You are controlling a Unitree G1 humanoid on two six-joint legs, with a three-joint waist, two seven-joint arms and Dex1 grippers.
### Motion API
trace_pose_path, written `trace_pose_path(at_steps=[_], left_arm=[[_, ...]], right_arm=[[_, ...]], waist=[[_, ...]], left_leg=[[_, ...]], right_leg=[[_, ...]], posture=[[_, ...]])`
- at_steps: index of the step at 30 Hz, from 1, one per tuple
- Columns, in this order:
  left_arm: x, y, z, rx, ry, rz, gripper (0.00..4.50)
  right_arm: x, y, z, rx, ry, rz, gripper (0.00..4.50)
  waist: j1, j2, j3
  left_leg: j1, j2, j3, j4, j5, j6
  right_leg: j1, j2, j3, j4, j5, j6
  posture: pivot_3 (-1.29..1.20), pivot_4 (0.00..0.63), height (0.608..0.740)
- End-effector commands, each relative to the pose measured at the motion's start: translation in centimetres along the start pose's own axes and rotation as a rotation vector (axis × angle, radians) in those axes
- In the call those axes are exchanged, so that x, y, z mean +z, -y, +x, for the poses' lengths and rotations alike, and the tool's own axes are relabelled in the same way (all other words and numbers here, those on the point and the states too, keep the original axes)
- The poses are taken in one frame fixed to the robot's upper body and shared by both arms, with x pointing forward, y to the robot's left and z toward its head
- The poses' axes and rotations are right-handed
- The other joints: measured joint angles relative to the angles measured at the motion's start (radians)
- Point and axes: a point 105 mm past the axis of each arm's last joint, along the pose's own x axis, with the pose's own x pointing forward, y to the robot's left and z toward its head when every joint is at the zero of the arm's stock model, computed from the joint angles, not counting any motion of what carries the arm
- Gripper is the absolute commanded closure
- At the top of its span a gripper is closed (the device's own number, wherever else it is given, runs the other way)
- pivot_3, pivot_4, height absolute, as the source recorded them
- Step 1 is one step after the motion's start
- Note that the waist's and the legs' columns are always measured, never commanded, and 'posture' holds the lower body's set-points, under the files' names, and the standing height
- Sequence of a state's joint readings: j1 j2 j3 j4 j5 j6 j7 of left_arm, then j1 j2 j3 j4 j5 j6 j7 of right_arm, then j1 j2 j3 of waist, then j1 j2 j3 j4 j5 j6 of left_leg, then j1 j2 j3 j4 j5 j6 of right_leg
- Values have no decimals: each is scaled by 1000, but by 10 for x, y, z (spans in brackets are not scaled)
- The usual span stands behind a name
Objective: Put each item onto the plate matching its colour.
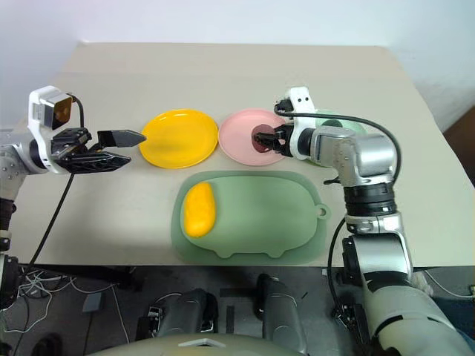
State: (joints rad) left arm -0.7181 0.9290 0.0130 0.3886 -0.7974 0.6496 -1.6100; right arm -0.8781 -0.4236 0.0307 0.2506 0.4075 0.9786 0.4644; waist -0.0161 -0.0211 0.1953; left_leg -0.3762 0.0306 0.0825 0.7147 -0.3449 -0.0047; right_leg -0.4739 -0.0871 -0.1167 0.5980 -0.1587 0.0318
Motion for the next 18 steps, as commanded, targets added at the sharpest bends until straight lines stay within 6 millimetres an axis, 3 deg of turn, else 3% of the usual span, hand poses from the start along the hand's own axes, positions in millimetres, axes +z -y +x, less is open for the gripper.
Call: trace_pose_path(at_steps=[1, 5, 12, 18], left_arm=[[10, 7, -2, -10, 2, 38, 0], [10, 9, -3, -9, 0, 37, 0], [10, 10, -2, -14, 6, 35, 0], [9, 8, -1, -15, 7, 37, 0]], right_arm=[[8, -1, 13, -6, 42, -18, 1332], [11, 2, 18, -19, 53, -38, 25], [15, -3, 16, 1, 85, -35, 25], [51, 6, -3, -26, 258, -42, 25]], waist=[[-1, 0, 0], [0, 0, 0], [0, 0, 0], [2, 0, 0]], left_leg=[[0, 0, 0, 0, 0, -1], [0, 0, 0, 0, 1, -1], [0, 0, 0, 0, 1, -1], [0, 0, 0, 0, 1, -1]], right_leg=[[0, 0, 0, 0, 0, 0], [0, 0, 0, 0, 0, 0], [0, 0, 0, 0, 0, 0], [0, 0, 0, 0, 0, 0]], posture=[[0, 150, 740], [0, 150, 740], [0, 150, 740], [0, 150, 740]])
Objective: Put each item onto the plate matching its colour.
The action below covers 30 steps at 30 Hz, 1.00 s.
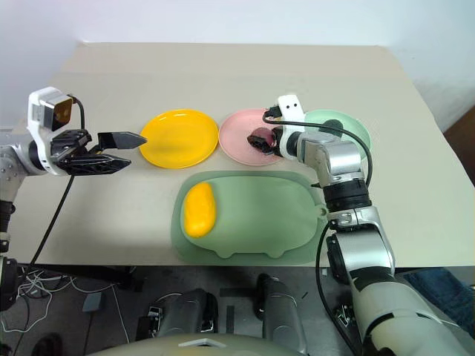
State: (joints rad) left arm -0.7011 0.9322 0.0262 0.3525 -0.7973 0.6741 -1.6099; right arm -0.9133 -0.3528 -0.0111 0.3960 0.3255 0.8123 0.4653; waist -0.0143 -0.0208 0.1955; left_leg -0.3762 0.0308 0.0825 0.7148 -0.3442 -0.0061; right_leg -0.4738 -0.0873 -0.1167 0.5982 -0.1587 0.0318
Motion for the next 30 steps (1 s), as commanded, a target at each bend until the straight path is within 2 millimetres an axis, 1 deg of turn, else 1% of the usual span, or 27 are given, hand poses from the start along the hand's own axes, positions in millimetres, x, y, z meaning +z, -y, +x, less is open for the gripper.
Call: trace_pose_path(at_steps=[1, 3, 4, 5, 6, 7, 9, 11, 15, 17, 18, 22, 27, 30], left_arm=[[11, 4, -2, -7, 17, 45, 0], [11, 3, -1, -9, 19, 46, 0], [11, 3, 0, -11, 20, 46, 0], [11, 2, 1, -11, 20, 48, 0], [11, 1, 1, -13, 21, 49, 0], [11, 1, 2, -16, 25, 49, 0], [11, 1, 4, -22, 24, 50, 0], [11, 1, 5, -28, 29, 50, 0], [11, 2, 7, -36, 25, 50, 0], [11, 3, 7, -36, 26, 51, 0], [11, 3, 7, -36, 27, 50, 0], [11, 3, 7, -36, 25, 48, 0], [10, 1, 9, -38, 23, 55, 0], [10, 0, 10, -35, 29, 60, 0]], right_arm=[[52, -4, -22, 68, 196, 0, 25], [61, -10, -34, 160, 226, 32, 25], [69, -16, -44, 233, 272, 49, 25], [73, -16, -53, 259, 320, 11, 25], [69, -20, -59, 312, 299, -1, 25], [62, -20, -63, 352, 269, 25, 25], [48, -18, -69, 385, 247, -10, 25], [33, -14, -72, 408, 204, 8, 25], [14, -16, -87, 497, 178, -42, 25], [2, -12, -93, 514, 152, -99, 25], [0, -12, -97, 529, 158, -126, 25], [-4, -14, -114, 629, 130, -133, 25], [-13, -17, -140, 749, 122, -282, 25], [-14, -14, -144, 767, 157, -336, 25]], waist=[[0, 0, 0], [1, 0, 0], [1, 0, 0], [1, 0, 0], [1, 0, 0], [2, 0, 0], [2, 0, 0], [3, -1, 0], [3, 0, 0], [3, 0, 0], [3, 0, 0], [3, 0, 0], [7, 0, 0], [6, 0, 0]], left_leg=[[0, 0, 0, 0, 0, 0], [0, 0, 0, 0, 0, 0], [0, 0, 0, 0, 0, 0], [0, 0, 0, 0, 0, 0], [0, 0, 0, 0, 0, 0], [0, 0, 0, 0, 0, 0], [1, 0, 0, 0, -1, 2], [1, 0, -1, 0, -2, 3], [2, 0, 0, 0, -2, 3], [1, 0, 0, 0, -2, 3], [1, 0, 0, 0, -2, 3], [2, 0, 0, 0, -2, 3], [2, 0, -1, 0, -2, 3], [2, 0, 0, 1, -1, 2]], right_leg=[[0, 0, 0, 0, 0, 0], [0, 0, 0, 0, 0, 0], [0, 0, 0, 0, 0, 0], [0, 0, 0, 0, 0, 0], [0, 0, 0, 0, 0, 0], [0, 0, 0, 0, 0, 0], [1, 0, 0, 0, 0, 0], [2, 0, 0, -1, 0, 0], [2, 0, 0, -1, 0, 0], [2, 0, 0, 0, 0, 0], [2, 0, 0, -1, 0, 0], [2, 0, 0, -1, 0, 0], [2, 0, 0, -1, 0, 0], [2, 0, 0, -1, 0, 0]], posture=[[0, 150, 740], [0, 150, 740], [0, 150, 740], [0, 150, 740], [0, 150, 740], [0, 150, 740], [0, 150, 740], [0, 150, 740], [0, 150, 740], [0, 150, 740], [0, 150, 740], [0, 150, 740], [0, 150, 740], [0, 150, 740]])
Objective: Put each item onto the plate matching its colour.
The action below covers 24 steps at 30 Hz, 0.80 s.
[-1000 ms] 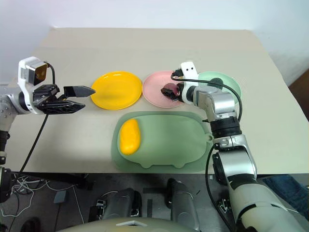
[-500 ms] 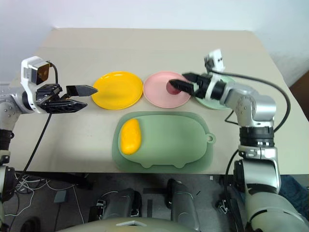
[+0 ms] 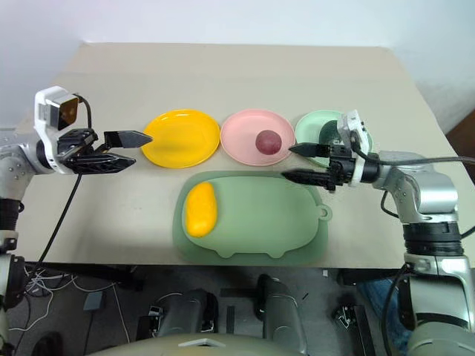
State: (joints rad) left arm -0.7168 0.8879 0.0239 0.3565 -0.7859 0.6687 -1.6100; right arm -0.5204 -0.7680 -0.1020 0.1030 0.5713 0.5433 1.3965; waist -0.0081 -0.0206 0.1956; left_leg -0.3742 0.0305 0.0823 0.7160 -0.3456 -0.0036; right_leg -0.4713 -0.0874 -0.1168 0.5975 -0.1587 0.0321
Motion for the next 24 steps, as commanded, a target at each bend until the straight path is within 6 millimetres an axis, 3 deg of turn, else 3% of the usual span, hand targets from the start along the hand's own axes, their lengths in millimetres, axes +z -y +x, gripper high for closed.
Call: trace_pose_path(at_steps=[1, 10, 17, 22, 24], left_arm=[[9, 2, 1, -3, 8, 58, 0], [3, -1, 8, 50, -16, 101, 0], [-1, -1, 12, 91, -49, 119, 0], [-14, 8, 31, 49, -110, -69, 0], [-31, 9, 37, 91, -198, -118, 0]], right_arm=[[8, -3, -10, 32, 17, -116, 25], [-25, 1, -24, 73, -71, -193, 25], [-29, 9, -25, 56, -87, -196, 25], [-30, 10, -24, 57, -93, -177, 25], [-30, 11, -23, 49, -92, -178, 25]], waist=[[-1, 0, 0], [-1, 0, 0], [-1, 0, 0], [0, 0, 0], [0, 0, 0]], left_leg=[[0, 0, 0, 0, 0, 0], [1, 0, 0, 0, 1, -2], [1, 0, 0, 0, 2, -3], [1, 0, 0, 0, 2, -3], [1, 0, 0, 0, 2, -3]], right_leg=[[0, 0, 0, 0, 0, 0], [1, 0, 0, 0, 0, 0], [1, 0, 0, 0, 0, 0], [1, 0, 0, 0, 0, 0], [1, 0, 0, 0, 0, 0]], posture=[[0, 150, 740], [0, 150, 740], [0, 150, 740], [0, 150, 740], [0, 150, 740]])
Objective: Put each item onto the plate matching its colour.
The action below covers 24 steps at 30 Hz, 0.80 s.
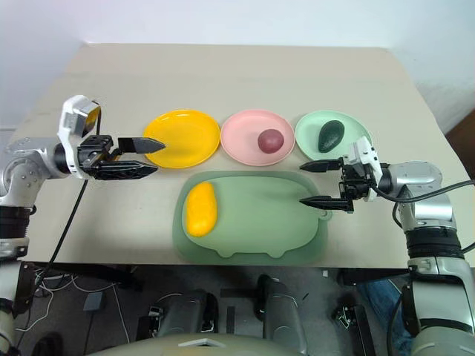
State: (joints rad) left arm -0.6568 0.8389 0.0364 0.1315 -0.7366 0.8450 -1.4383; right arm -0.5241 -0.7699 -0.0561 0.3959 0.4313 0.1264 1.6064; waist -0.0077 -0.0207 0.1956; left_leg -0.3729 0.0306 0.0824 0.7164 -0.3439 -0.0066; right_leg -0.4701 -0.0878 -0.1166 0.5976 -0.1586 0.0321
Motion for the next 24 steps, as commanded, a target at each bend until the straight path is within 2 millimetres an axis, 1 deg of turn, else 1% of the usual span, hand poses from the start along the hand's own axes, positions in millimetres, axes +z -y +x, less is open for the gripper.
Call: trace_pose_path(at_steps=[1, 2, 3, 6, 8, 9, 11, 12, 13, 15, 17, 18, 20, 22, 24], left_arm=[[-20, 7, 13, 33, -130, -75, 0], [-24, 9, 15, 33, -151, -104, 0], [-27, 6, 15, 80, -166, -84, 0], [-27, -2, 14, 186, -155, -112, 0], [-30, -9, 12, 282, -205, -19, 0], [-32, -9, 11, 295, -215, -9, 0], [-24, -18, 7, 414, -216, 130, 0], [-22, -12, 10, 386, -175, 71, 0], [-20, -9, 13, 384, -168, 70, 0], [-19, -10, 16, 467, -176, 93, 0], [-20, -12, 15, 568, -230, 190, 0], [-20, -13, 15, 601, -236, 193, 0], [-21, -9, 19, 569, -221, 105, 0], [-32, -11, 16, 580, -263, -29, 0], [-36, -10, 19, 562, -256, -128, 0]], right_arm=[[9, 4, -3, -18, 5, -28, 25], [9, 5, -3, -22, 8, -24, 25], [8, 6, -4, -26, 6, -16, 25], [6, 7, -5, -38, 0, 6, 25], [6, 8, -5, -45, 3, 8, 25], [5, 9, -5, -53, 4, 8, 25], [4, 9, -3, -51, 1, 12, 25], [4, 11, -3, -56, 3, 18, 25], [3, 12, -2, -60, 3, 23, 25], [1, 14, -1, -69, -5, 20, 25], [1, 15, 0, -67, -5, 19, 25], [1, 15, 0, -65, -4, 21, 25], [0, 14, 1, -64, -5, 22, 25], [-2, 14, 2, -63, -12, 29, 25], [-3, 13, 2, -62, -12, 31, 25]], waist=[[-1, 0, 0], [-1, 0, 0], [-2, 0, 0], [-1, 0, 0], [0, 0, 0], [0, 0, 0], [-1, 0, 0], [0, 0, 0], [0, 0, 0], [2, 0, 0], [2, 0, 0], [2, 0, 0], [3, 0, 0], [4, 0, 0], [4, 0, 0]], left_leg=[[0, 0, 0, 0, 0, 0], [1, 0, 0, 0, 0, 0], [1, 0, 0, 0, 0, 0], [1, 0, -1, 0, 0, 0], [1, 0, -1, 0, 0, 0], [1, 0, -1, 0, 0, 0], [1, 0, -1, 0, 0, 0], [1, 0, -1, 0, 0, 0], [1, 0, -1, 0, 0, -1], [1, 0, -1, 0, 0, -1], [1, 0, -1, 0, 0, -1], [1, 0, -1, 0, 0, -1], [1, 0, -1, 0, 1, -1], [2, 0, -1, 0, 1, -1], [3, 0, -1, 0, 1, -1]], right_leg=[[0, 0, 0, 0, 0, 0], [1, 0, 0, 0, 0, 0], [1, 0, 0, 0, 0, 0], [0, 0, 0, 0, 0, 0], [1, 0, 0, 0, 0, 0], [1, 0, 0, 0, 0, 0], [1, 0, 1, 0, 0, 0], [1, 0, 1, 0, 0, 0], [1, 0, 1, 0, 0, 0], [1, 0, 1, 0, 0, 0], [1, -1, 1, 0, 0, 0], [1, 0, 1, 0, 0, 0], [1, 0, 1, 0, 0, 0], [2, 0, 1, 0, 0, 0], [3, 0, 1, 0, 0, 0]], posture=[[0, 150, 740], [0, 150, 740], [0, 150, 740], [0, 150, 740], [0, 150, 740], [0, 150, 740], [0, 150, 740], [0, 150, 740], [0, 150, 740], [0, 150, 740], [0, 150, 740], [0, 150, 740], [0, 150, 740], [0, 150, 740], [0, 150, 740]])
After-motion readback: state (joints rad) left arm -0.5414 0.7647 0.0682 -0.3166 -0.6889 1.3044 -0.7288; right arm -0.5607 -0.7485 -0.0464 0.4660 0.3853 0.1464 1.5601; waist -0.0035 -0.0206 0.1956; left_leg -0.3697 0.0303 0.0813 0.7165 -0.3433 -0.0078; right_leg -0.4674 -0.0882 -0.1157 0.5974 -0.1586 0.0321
